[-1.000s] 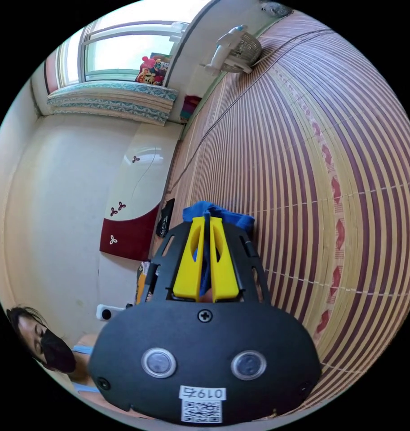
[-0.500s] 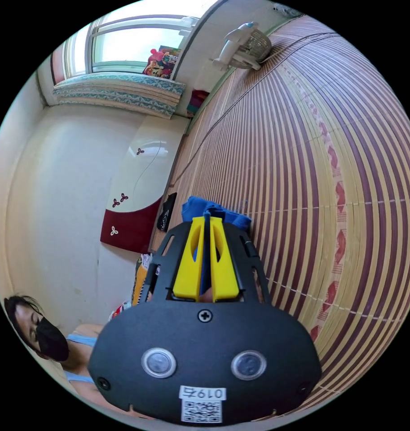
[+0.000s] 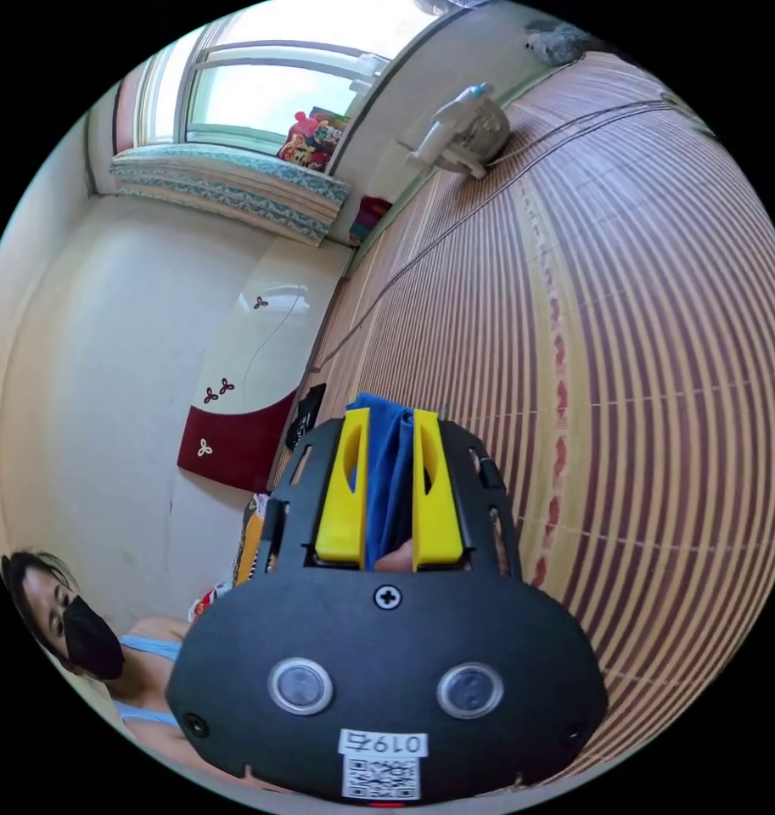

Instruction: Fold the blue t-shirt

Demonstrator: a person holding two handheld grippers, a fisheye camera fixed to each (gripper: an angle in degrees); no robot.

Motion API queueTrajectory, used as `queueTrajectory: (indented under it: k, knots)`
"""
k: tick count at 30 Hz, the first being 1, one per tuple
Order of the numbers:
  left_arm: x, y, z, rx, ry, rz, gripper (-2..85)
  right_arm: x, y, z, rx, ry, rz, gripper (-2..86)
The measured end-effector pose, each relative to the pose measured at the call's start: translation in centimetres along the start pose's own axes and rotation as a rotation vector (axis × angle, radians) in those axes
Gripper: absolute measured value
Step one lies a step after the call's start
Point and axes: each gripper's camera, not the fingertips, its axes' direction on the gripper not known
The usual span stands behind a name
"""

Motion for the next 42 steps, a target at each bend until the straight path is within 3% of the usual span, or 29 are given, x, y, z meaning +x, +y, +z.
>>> queueTrajectory:
  k: [6, 11, 22, 27, 33, 36, 42]
  knots:
    - [-4.4, 1.0, -5.8, 0.140, -0.001, -0.230, 1.1, 1.2, 1.2, 0.0, 0.007, 0.007, 0.064, 3.1]
    - [-10.7, -1.3, -6.5, 0.087, -0.210, -0.401, 1.1, 1.2, 1.0, 1.7, -0.017, 0.102, 0.129, 6.3]
    - [-15.4, -5.7, -6.2, 0.072, -0.209, -0.405, 1.0, 2.9, 0.4, 1.2, -0.001, -0.010, 0.218, 12.0]
    - [-17.2, -7.3, -6.5, 0.079, -0.195, -0.429, 1.0, 2.9, 0.8, 3.0, -0.106, -0.050, 0.178, 12.2]
    - [-19.4, -10.5, -7.0, 0.082, -0.225, -0.402, 1.0, 2.9, 0.8, 6.0, -0.122, -0.086, 0.153, 10.6]
    - [-21.4, -12.3, -7.1, 0.086, -0.231, -0.399, 0.9, 2.5, 0.9, 6.2, -0.085, -0.026, 0.117, 4.3]
    - [-24.6, -15.3, -4.3, -0.077, -0.270, -0.393, 0.8, -0.6, 0.9, 6.3, 0.013, 0.085, -0.071, 0.0]
